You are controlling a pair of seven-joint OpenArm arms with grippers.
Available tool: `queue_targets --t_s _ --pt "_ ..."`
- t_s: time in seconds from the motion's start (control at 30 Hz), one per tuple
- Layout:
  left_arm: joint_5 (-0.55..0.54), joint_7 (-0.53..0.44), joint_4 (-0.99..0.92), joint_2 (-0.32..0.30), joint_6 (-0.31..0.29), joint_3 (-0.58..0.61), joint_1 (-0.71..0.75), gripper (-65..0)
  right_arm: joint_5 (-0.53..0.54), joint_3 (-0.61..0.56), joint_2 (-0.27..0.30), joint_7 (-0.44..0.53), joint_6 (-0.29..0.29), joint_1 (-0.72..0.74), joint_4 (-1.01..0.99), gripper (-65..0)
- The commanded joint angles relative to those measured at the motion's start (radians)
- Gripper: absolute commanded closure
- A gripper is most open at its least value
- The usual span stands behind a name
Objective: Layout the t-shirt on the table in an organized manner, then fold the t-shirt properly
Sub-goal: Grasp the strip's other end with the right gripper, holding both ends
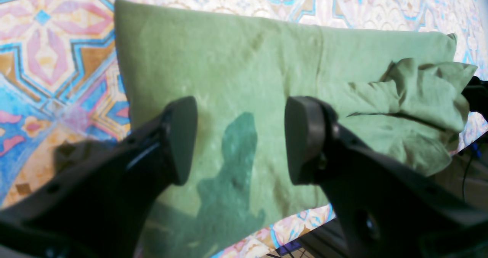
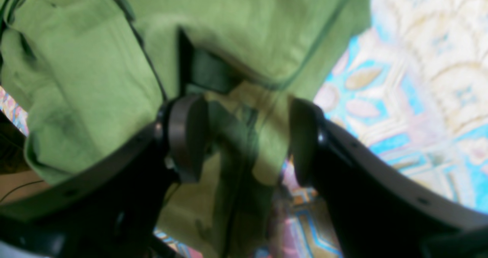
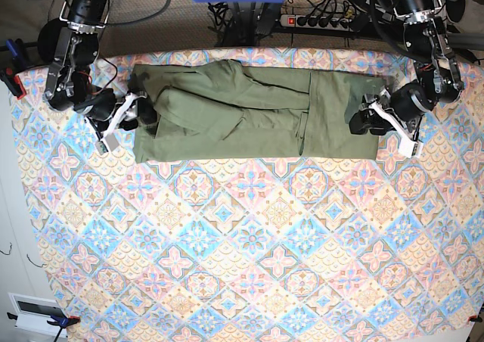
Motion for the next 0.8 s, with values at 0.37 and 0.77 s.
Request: queue_targets --t_s 0.37,0.77 --pt "-0.015 -0.015 0.013 -0.012 -0.005 -0.004 -0.010 -36.1 0.021 0.009 0.017 0.021 0.003 0.011 0.014 -55.0" --pt "-0.015 -0.015 0.012 -0.012 -0.005 -0.004 -0.009 -36.1 0.024 0.101 0.017 0.008 0.003 0.007 0.019 -54.6"
